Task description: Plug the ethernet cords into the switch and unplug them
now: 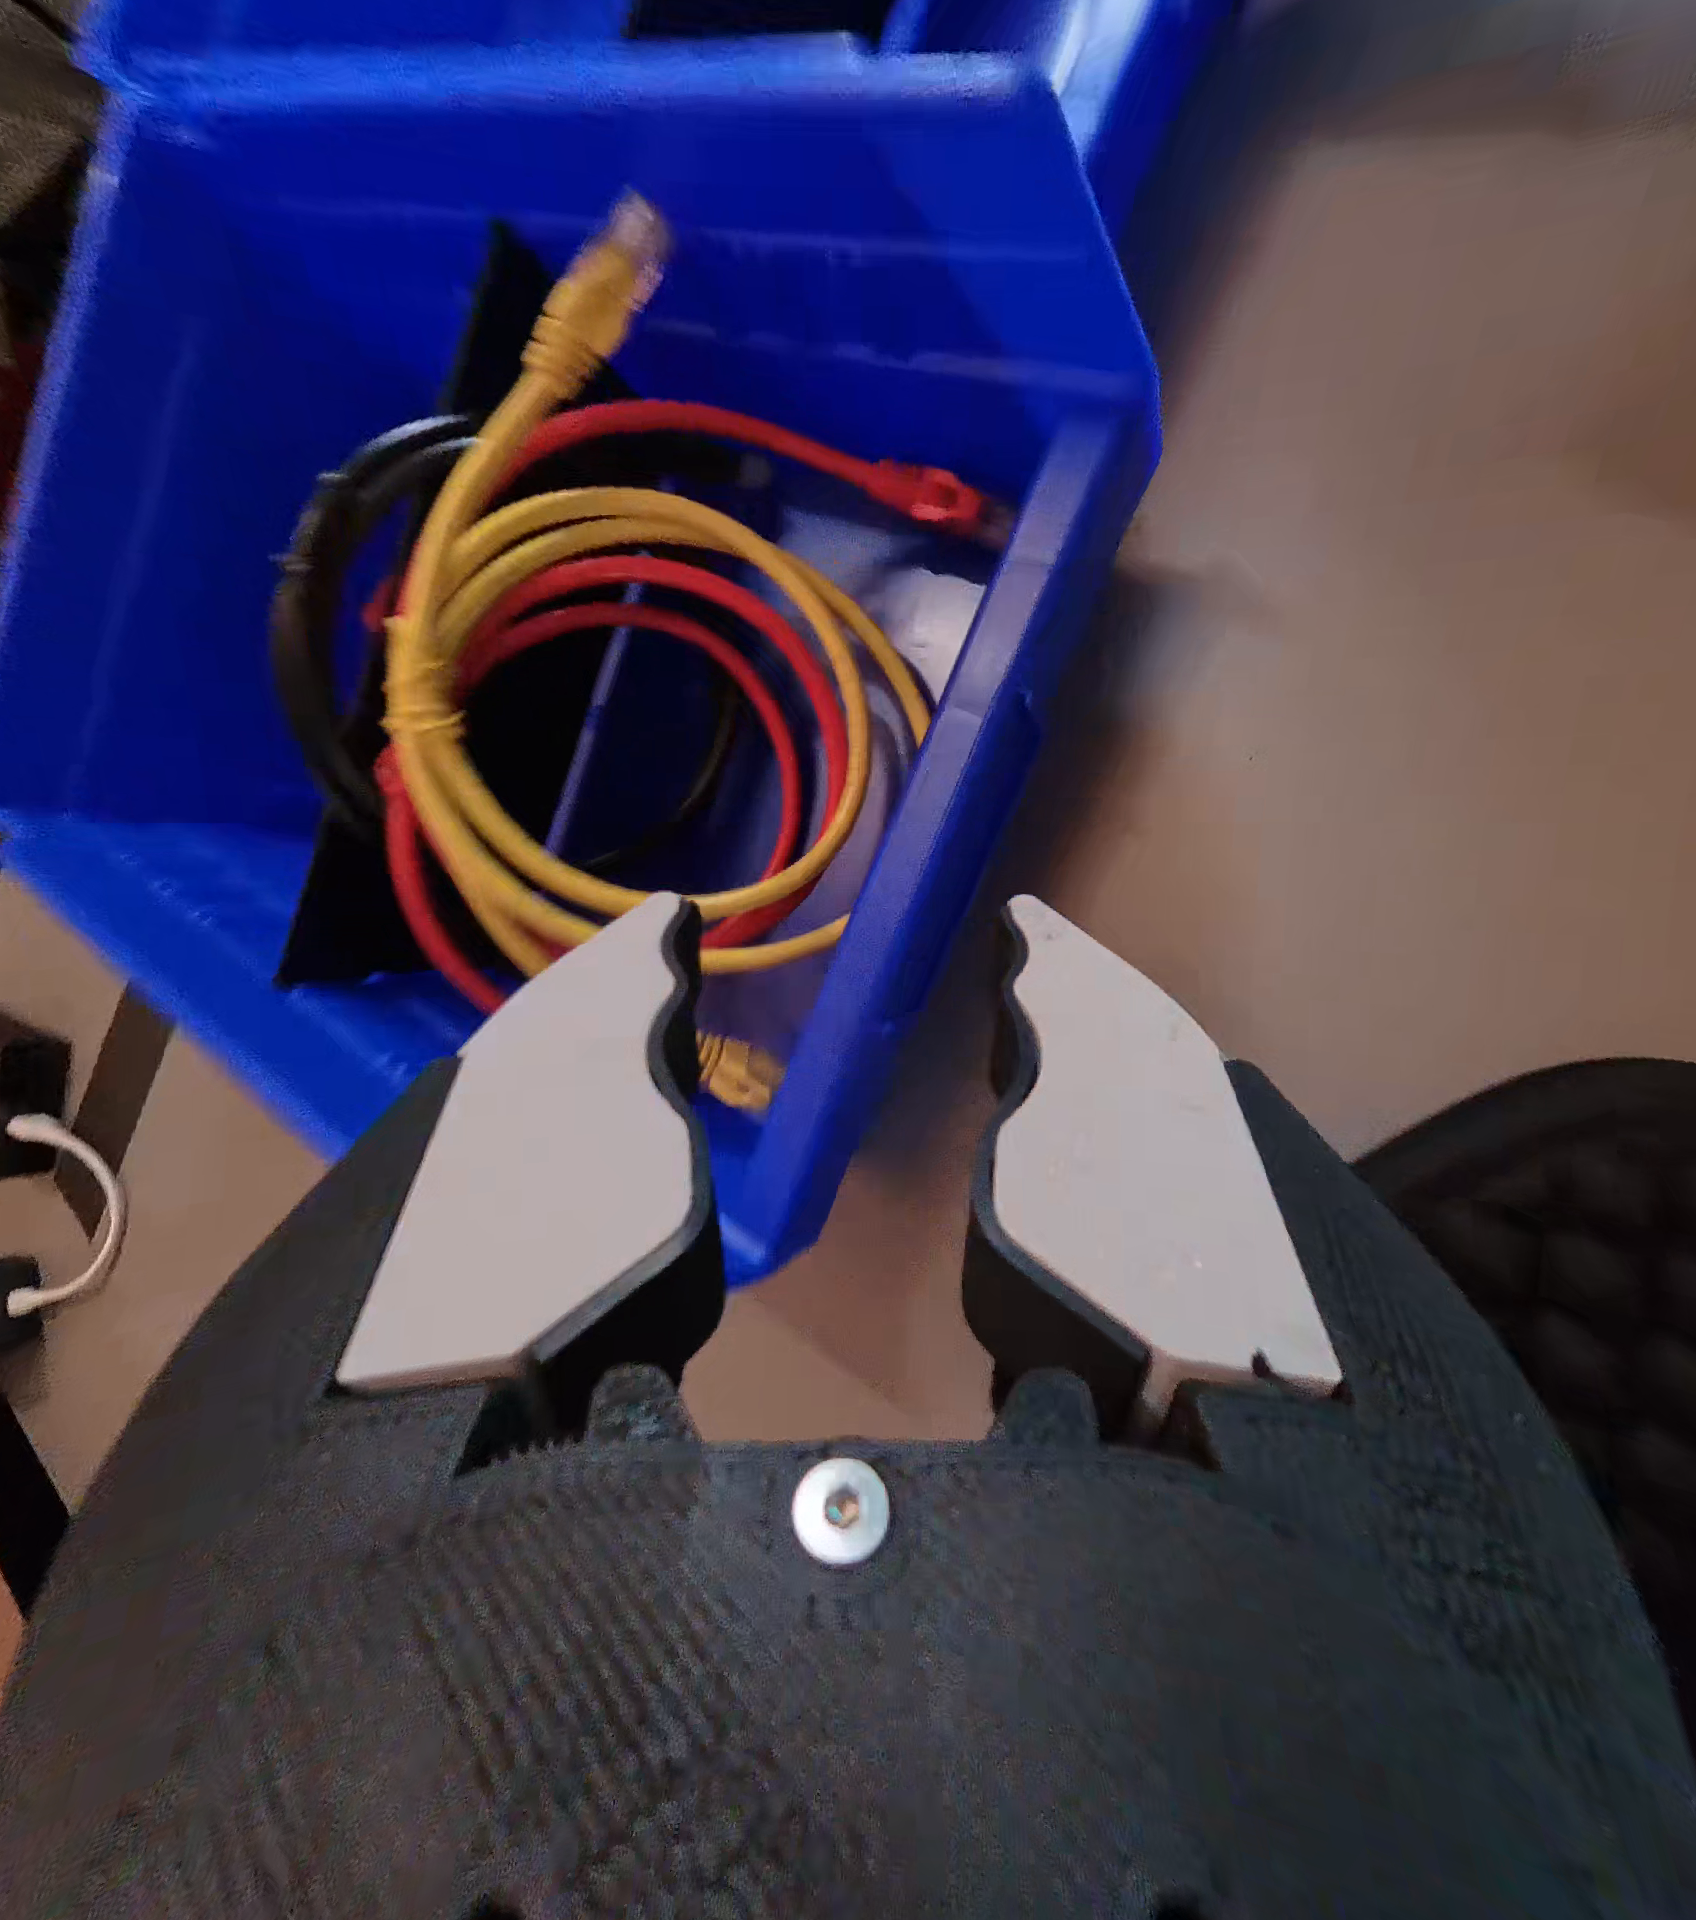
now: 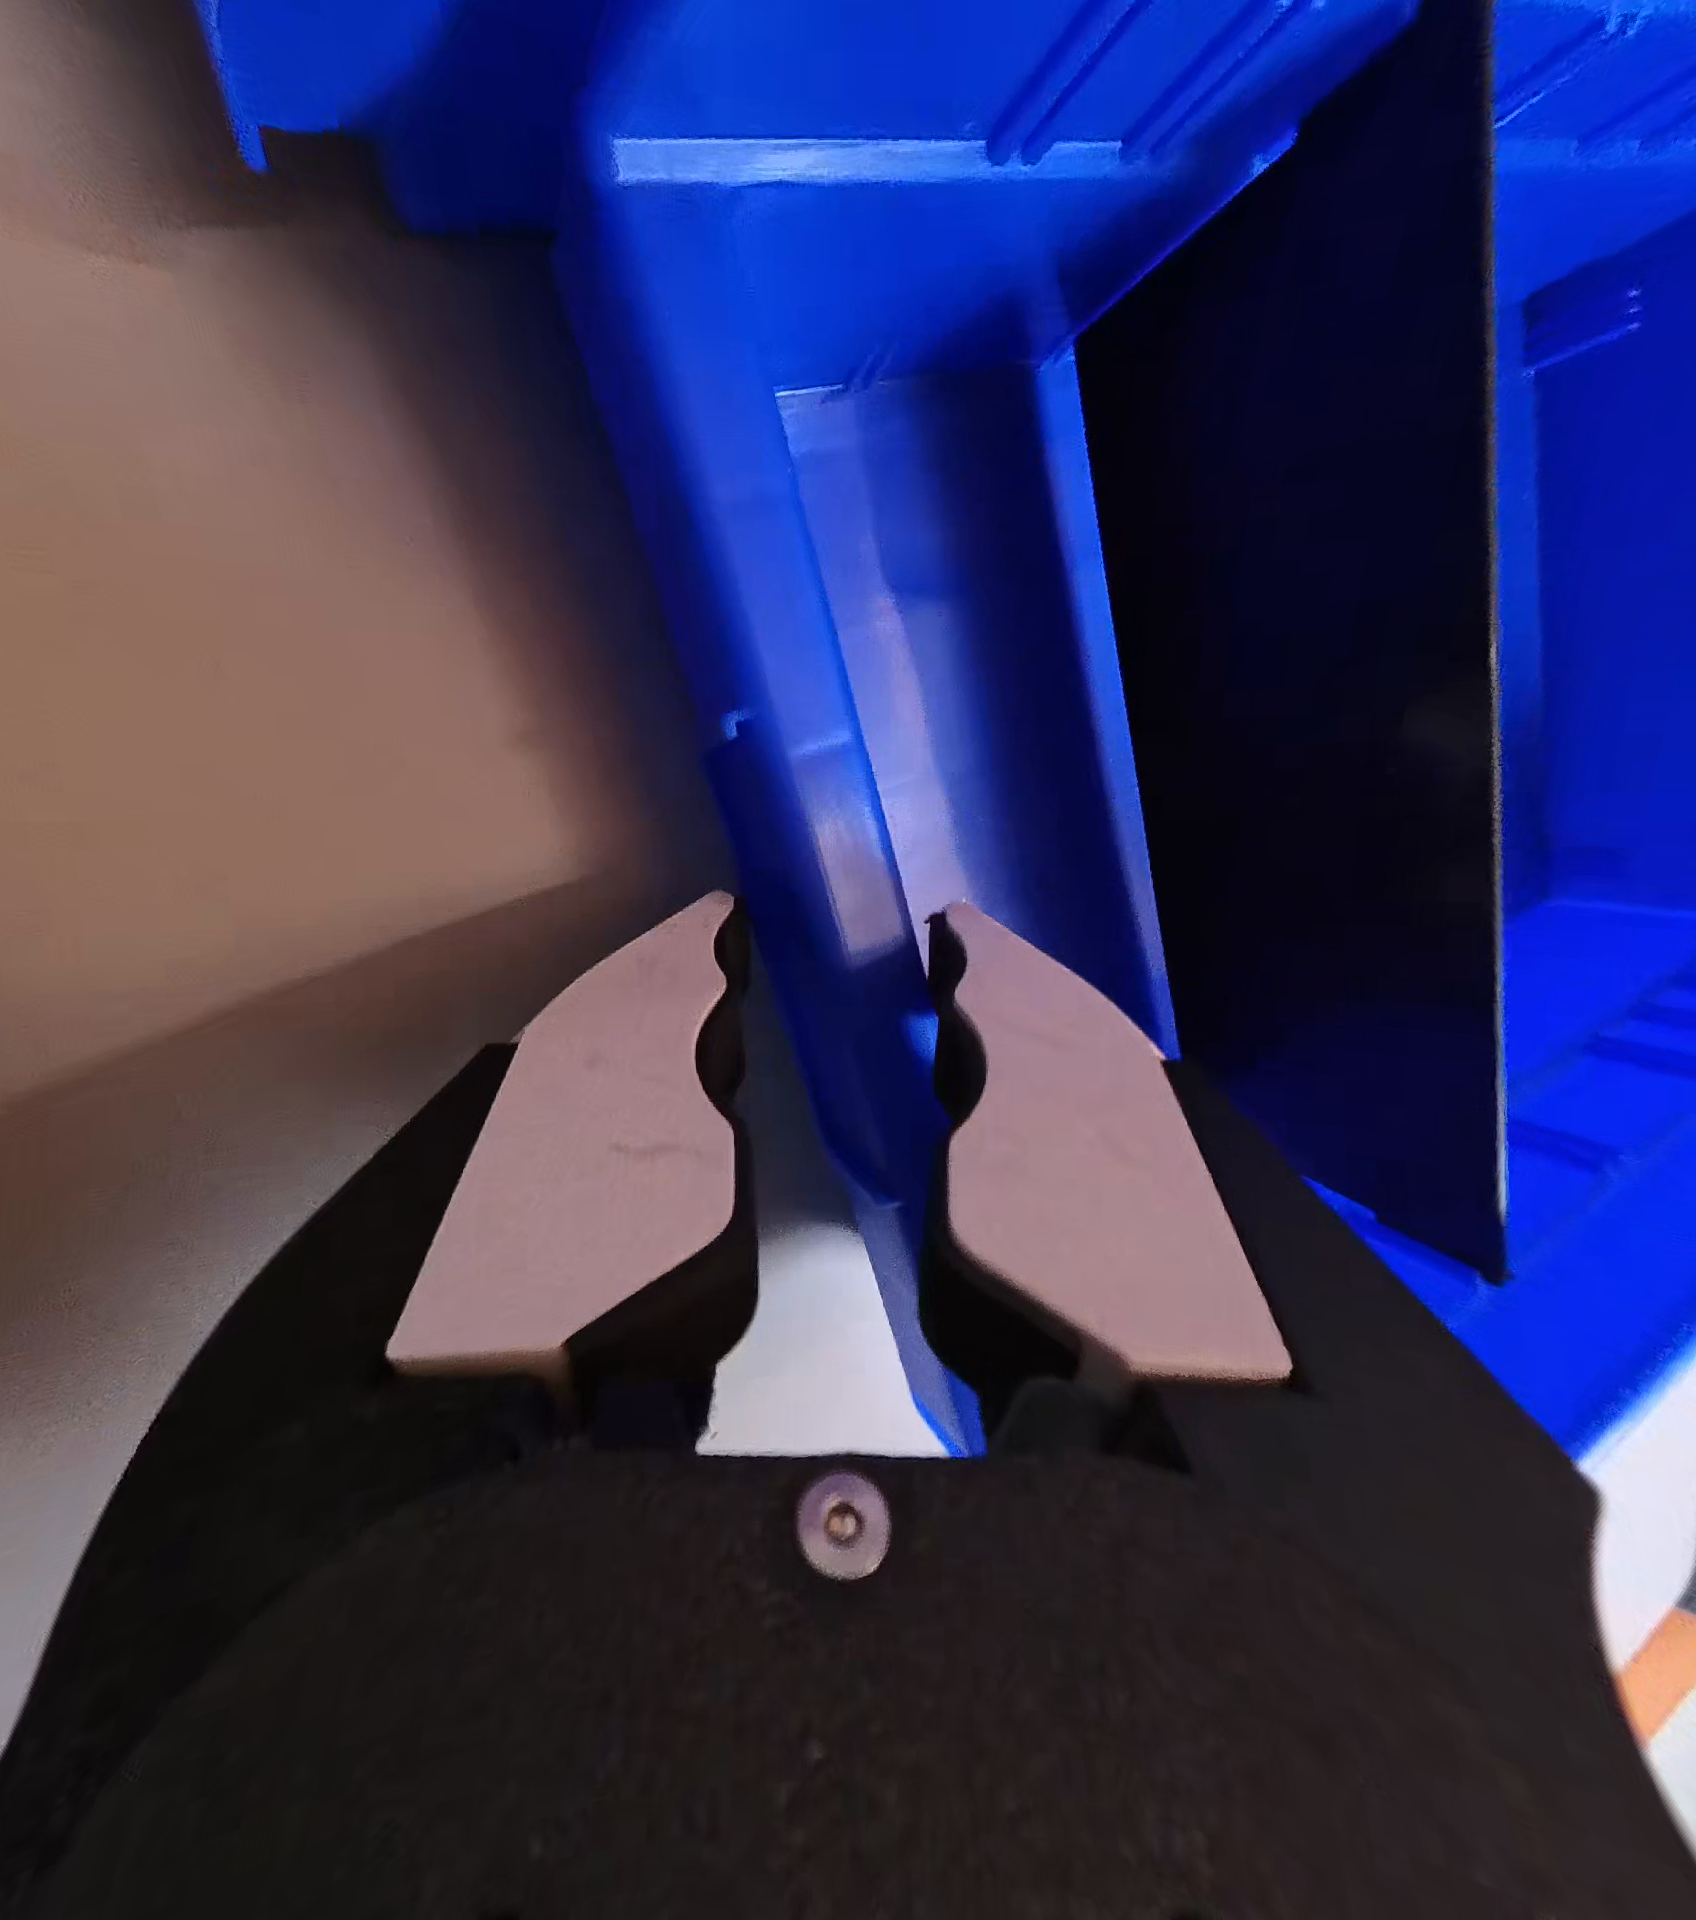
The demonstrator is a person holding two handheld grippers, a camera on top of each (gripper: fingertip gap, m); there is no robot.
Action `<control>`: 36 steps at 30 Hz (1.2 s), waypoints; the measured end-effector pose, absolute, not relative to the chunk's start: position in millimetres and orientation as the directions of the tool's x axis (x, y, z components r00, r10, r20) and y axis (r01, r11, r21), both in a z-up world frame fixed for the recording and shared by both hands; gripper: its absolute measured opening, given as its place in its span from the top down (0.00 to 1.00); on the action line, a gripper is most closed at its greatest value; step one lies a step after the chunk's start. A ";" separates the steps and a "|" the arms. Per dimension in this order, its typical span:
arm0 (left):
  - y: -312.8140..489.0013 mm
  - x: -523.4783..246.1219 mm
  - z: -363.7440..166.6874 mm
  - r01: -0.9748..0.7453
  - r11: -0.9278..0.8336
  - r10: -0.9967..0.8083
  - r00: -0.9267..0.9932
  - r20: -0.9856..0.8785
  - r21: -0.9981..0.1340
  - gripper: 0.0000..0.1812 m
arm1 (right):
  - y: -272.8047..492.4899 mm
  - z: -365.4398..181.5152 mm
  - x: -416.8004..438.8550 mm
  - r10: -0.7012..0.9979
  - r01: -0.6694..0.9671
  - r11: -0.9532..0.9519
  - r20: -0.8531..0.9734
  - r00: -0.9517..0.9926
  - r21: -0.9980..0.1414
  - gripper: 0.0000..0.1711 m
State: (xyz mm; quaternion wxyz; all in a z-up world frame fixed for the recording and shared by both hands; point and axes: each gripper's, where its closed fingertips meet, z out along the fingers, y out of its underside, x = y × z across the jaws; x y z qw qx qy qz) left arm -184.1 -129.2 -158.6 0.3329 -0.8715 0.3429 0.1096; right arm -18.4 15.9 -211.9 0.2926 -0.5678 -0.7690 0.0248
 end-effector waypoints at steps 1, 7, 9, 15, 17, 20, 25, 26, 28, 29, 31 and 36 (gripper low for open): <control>-122.3 -183.5 -171.2 -0.693 -0.556 -0.553 0.721 -0.418 -0.459 0.69 | 15.3 -211.7 -13.0 0.892 0.861 0.345 0.416 -0.177 -0.374 0.81; -105.5 -178.7 -222.8 -0.762 -0.594 -0.695 0.647 -0.314 -0.257 0.69 | 9.6 -212.9 29.3 0.911 0.881 0.316 0.374 -0.176 -0.353 0.81; -102.6 -177.3 -227.6 -0.768 -0.593 -0.710 0.641 -0.292 -0.244 0.72 | 2.8 -213.1 45.4 0.914 0.885 0.312 0.362 -0.181 -0.346 0.81; -105.7 -175.2 -228.6 -0.731 -0.608 -0.669 0.682 -0.297 -0.310 0.78 | -25.3 -212.6 96.7 0.923 0.898 0.258 0.366 -0.120 -0.355 0.81; -112.1 -174.5 -228.1 -0.736 -0.597 -0.662 0.677 -0.321 -0.319 0.78 | -35.9 -211.8 114.6 0.922 0.904 0.219 0.381 -0.068 -0.367 0.81; -125.3 -170.0 -228.5 -0.704 -0.620 -0.631 0.710 -0.312 -0.348 0.79 | -42.7 -210.5 141.4 0.913 0.914 0.117 0.404 0.054 -0.388 0.80; -132.4 -175.3 -228.3 -0.666 -0.635 -0.582 0.746 -0.324 -0.392 0.81 | -16.6 -210.0 171.6 0.878 0.920 0.028 0.449 0.164 -0.391 0.81; -131.7 -176.7 -228.2 -0.663 -0.635 -0.582 0.748 -0.319 -0.396 0.81 | -6.2 -210.7 173.9 0.871 0.924 0.021 0.460 0.170 -0.381 0.81; -127.8 -180.0 -228.2 -0.663 -0.635 -0.581 0.748 -0.319 -0.397 0.81 | 14.8 -211.2 172.3 0.872 0.925 0.017 0.459 0.173 -0.381 0.82; -124.9 -182.0 -228.2 -0.660 -0.637 -0.579 0.751 -0.319 -0.397 0.81 | 25.9 -212.1 169.2 0.875 0.919 0.014 0.450 0.179 -0.393 0.83; -118.0 -187.2 -228.3 -0.651 -0.646 -0.570 0.758 -0.316 -0.398 0.81 | 52.7 -212.5 167.8 0.872 0.918 -0.022 0.442 0.212 -0.396 0.83; -94.7 -207.6 -228.3 -0.617 -0.672 -0.532 0.787 -0.312 -0.409 0.81 | 112.1 -213.0 168.6 0.877 0.927 0.011 0.449 0.171 -0.374 0.83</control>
